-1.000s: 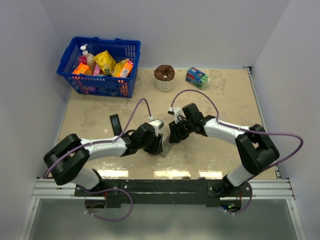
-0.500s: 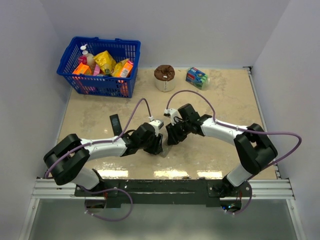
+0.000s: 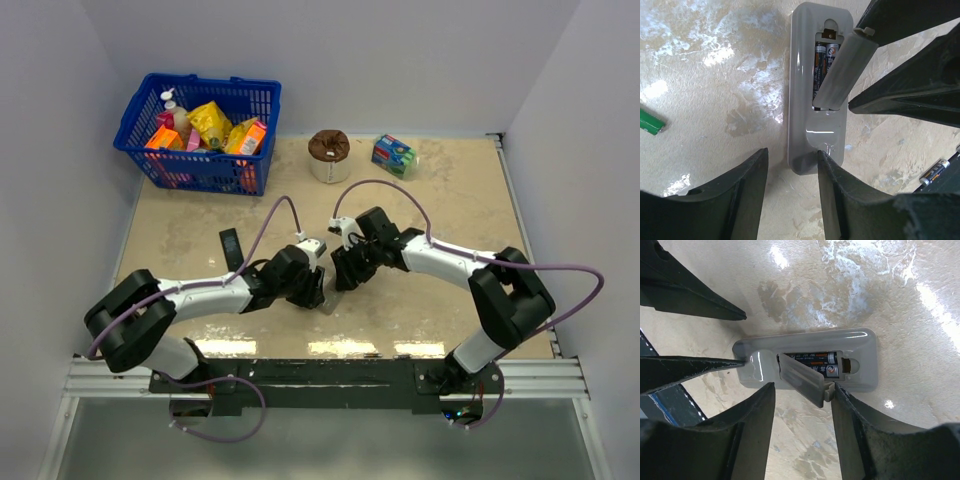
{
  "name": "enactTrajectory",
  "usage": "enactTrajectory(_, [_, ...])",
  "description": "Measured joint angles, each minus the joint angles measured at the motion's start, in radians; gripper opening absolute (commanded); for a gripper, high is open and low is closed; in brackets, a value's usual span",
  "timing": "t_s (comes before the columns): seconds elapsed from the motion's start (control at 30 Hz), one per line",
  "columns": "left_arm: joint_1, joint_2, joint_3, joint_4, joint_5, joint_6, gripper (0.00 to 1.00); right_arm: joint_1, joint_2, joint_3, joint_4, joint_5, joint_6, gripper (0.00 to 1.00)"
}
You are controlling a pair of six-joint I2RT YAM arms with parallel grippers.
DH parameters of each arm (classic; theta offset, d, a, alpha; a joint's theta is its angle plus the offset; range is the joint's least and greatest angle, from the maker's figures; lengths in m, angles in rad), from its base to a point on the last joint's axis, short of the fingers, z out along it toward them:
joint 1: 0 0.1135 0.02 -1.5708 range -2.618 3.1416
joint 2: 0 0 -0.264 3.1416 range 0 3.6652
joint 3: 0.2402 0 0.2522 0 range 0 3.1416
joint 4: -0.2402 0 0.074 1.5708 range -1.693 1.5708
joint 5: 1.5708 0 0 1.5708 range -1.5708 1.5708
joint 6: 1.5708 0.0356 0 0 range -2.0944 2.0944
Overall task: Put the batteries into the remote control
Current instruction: Load the battery cover into the remote control.
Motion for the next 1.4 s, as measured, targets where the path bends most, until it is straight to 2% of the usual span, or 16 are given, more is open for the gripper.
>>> enactTrajectory(0.2, [0.000, -0.016, 0.000, -0.001, -0.006, 0.000, 0.49, 0.000, -0.003, 0.026, -0.023, 0.018, 0.000, 0.61])
enactTrajectory(0.47, [0.000, -0.033, -0.011, 0.003, -0.013, 0.000, 0.49, 0.000, -0.036, 0.047, -0.035, 0.082, 0.010, 0.62])
enactTrajectory(0.77, [0.000, -0.040, -0.011, 0.025, -0.016, 0.000, 0.49, 0.000, -0.100, 0.046, -0.015, 0.150, 0.045, 0.50])
enactTrajectory(0.9, [0.000, -0.040, -0.011, 0.035, -0.013, 0.001, 0.50, 0.000, -0.097, 0.041, 0.001, 0.150, 0.048, 0.41])
enactTrajectory(1.4, [0.000, -0.004, -0.011, 0.027, 0.023, 0.019, 0.50, 0.000, 0.000, 0.043, 0.024, 0.150, -0.004, 0.35])
